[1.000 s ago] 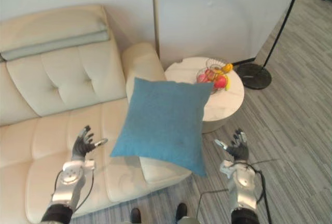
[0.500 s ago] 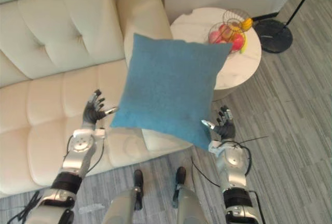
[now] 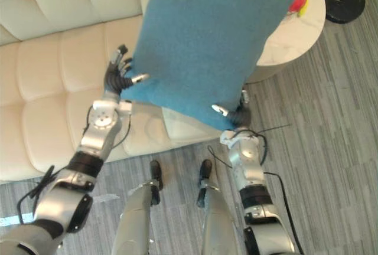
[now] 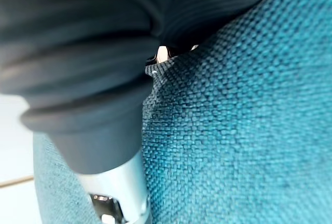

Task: Pick up cushions and gather them together orderly.

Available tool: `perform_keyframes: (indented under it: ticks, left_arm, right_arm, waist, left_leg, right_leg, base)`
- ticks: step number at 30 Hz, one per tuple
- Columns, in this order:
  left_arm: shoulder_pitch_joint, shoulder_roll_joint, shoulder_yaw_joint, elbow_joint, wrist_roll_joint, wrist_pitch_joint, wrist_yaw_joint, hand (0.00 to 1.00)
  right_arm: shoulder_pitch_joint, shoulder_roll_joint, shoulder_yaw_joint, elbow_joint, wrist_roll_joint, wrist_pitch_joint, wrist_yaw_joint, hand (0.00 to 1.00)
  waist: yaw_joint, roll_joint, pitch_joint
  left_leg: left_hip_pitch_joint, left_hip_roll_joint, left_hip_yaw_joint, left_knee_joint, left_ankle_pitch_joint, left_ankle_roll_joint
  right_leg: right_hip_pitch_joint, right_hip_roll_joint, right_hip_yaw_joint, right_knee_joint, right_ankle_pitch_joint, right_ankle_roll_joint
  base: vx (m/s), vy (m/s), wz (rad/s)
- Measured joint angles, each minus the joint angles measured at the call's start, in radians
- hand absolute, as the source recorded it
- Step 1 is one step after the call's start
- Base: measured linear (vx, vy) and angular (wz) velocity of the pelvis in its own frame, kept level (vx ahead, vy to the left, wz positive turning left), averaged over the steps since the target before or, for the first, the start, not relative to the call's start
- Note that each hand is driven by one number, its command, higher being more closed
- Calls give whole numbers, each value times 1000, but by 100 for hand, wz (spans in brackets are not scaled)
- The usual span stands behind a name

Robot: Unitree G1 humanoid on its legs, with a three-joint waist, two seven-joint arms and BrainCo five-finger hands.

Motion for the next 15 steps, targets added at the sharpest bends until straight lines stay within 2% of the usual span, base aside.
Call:
perform_keyframes:
  ticks: [6, 15]
  left_arm:
    - [-82, 12, 54, 54, 3, 0, 53, 0]
    - [-96, 13, 185, 55, 19, 0, 126, 0]
  right_arm:
    - [-30, 4, 22, -35, 2, -26, -5, 0]
    - [-22, 12, 15, -64, -2, -43, -16, 0]
  waist:
    - [-5, -17, 15]
    - [-6, -19, 19]
  left_leg:
    - [-23, 12, 8, -15, 23, -6]
    - [-37, 22, 7, -28, 28, -12]
  right_leg:
    - [-27, 16, 2, -22, 17, -5]
    - [-26, 30, 3, -67, 43, -5]
  base:
    - [54, -35, -5]
    - [34, -13, -2]
